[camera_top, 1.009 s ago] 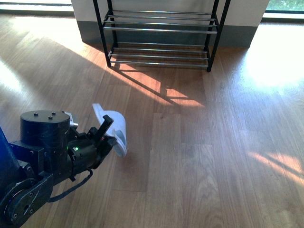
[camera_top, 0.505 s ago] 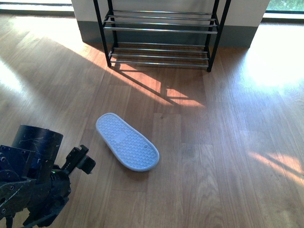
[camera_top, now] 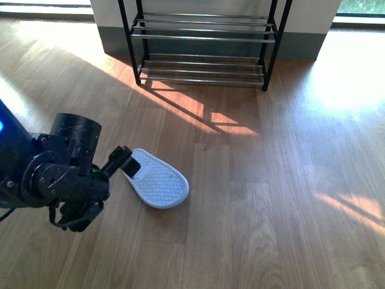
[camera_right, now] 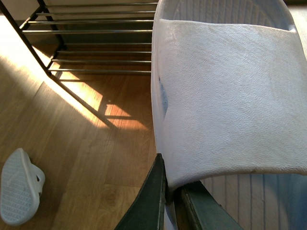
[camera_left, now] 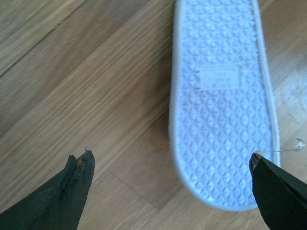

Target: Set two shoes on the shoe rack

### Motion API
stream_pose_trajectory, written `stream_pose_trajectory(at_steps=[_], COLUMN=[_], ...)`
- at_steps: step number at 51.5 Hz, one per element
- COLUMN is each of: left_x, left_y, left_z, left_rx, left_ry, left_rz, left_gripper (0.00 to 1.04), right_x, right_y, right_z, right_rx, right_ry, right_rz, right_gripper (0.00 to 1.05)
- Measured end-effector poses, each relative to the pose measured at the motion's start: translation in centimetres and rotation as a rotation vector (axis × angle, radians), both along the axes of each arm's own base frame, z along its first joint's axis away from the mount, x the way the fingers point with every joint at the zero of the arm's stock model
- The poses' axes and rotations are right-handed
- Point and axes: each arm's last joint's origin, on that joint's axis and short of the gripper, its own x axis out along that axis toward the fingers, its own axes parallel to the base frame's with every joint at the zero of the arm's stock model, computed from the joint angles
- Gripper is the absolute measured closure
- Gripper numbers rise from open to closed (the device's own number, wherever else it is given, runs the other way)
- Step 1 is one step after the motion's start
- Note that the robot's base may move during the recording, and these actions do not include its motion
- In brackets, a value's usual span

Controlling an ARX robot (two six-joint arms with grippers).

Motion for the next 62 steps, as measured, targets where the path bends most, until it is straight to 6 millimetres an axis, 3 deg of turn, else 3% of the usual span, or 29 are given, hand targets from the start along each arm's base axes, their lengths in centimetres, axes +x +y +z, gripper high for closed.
stream_pose_trajectory(at_steps=[10,22,37,49,62], left_x=[2.3,3.0,5.1,5.3,4.7], left_y=[-1.4,-3.4,-4.2,-4.3,-3.9], left_z=[-1.7,-5.2,-6.8,-6.8,-5.9], left_rx=[-0.045,-0.070,-0.057,-0.048,0.127], left_ry=[-0.017,0.004,0.004,-0.013,0.004], left_rz=[-0.047,-0.094,-0.132,-0.173,-0.334], left_gripper=[0.09,0.09,0.10,0.45,0.71], right_x=[0.0,0.0,0.0,0.0,0.0], right_y=[0.0,0.0,0.0,0.0,0.0], right_z=[0.0,0.0,0.0,0.0,0.0], right_rx=[0.000,0.000,0.000,0.000,0.000], right_ry=[0.000,0.000,0.000,0.000,0.000], right_rz=[0.001,0.000,0.001,0.000,0.000], right_gripper=[1.03,1.03,1.03,1.03,1.03])
